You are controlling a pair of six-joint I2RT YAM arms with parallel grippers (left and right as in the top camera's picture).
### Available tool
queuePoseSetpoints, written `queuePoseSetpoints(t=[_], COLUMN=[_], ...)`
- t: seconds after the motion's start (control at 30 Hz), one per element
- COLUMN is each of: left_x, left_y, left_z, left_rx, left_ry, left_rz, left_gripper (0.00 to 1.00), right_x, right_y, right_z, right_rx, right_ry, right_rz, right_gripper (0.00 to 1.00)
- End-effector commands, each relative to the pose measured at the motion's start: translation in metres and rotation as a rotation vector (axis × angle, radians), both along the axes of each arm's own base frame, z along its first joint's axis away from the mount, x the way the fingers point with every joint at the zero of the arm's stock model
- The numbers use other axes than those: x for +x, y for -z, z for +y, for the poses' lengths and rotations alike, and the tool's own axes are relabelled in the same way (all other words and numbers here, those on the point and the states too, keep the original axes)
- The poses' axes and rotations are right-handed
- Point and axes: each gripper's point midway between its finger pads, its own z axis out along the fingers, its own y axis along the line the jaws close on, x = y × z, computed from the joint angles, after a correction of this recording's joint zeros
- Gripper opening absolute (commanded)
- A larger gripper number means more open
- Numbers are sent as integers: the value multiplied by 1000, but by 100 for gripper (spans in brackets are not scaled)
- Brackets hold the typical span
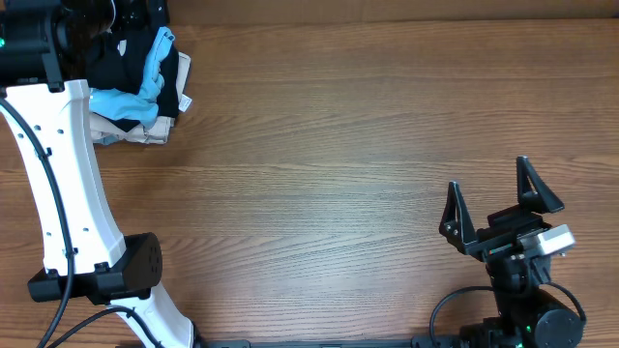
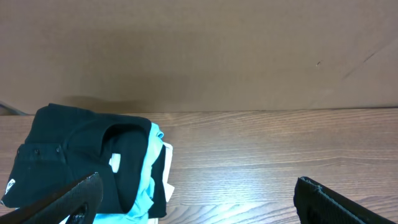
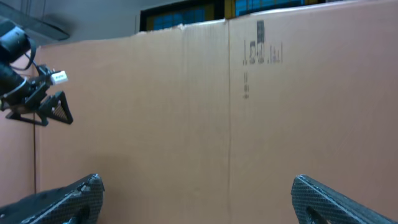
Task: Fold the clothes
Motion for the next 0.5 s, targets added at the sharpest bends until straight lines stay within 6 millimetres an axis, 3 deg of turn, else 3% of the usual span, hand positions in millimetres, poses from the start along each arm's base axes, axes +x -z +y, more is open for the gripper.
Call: queuePoseSetpoints(t=[0.0,0.23,0.47], left_x=[0,0,0], left_y=[1,1,1], left_z=[-1,-1,-1], left_rx=[-15,-15,-15], left_ry=[3,3,3], left_rz=[3,3,3], left_gripper=[100,100,100], right_x=[0,4,-5], right_y=[5,20,26], right_z=[-2,-4,-6], right_rx=[12,17,25], right_ry=[10,25,30], right_rz=[0,27,-10], right_gripper=[100,100,100])
